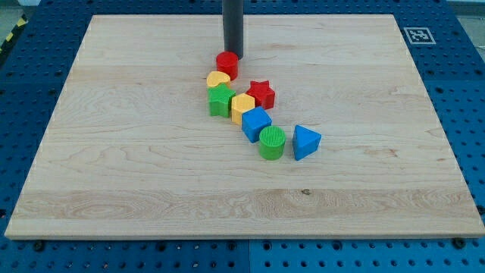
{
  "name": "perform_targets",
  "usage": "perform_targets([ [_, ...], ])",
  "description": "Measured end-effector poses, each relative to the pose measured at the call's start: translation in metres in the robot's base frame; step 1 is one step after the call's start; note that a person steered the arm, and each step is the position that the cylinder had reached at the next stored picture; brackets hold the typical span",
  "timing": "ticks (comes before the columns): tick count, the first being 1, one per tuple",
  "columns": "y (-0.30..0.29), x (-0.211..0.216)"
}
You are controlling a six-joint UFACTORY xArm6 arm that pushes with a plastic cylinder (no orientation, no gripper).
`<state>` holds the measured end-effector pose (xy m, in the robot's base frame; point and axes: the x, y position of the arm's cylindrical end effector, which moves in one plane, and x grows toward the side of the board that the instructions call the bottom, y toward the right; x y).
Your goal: Move the red circle towards yellow heart
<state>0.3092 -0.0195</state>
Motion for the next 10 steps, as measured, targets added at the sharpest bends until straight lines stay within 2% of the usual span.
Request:
perform_targets([
  [3, 0.000, 0.011],
  [10, 0.000, 0.007],
])
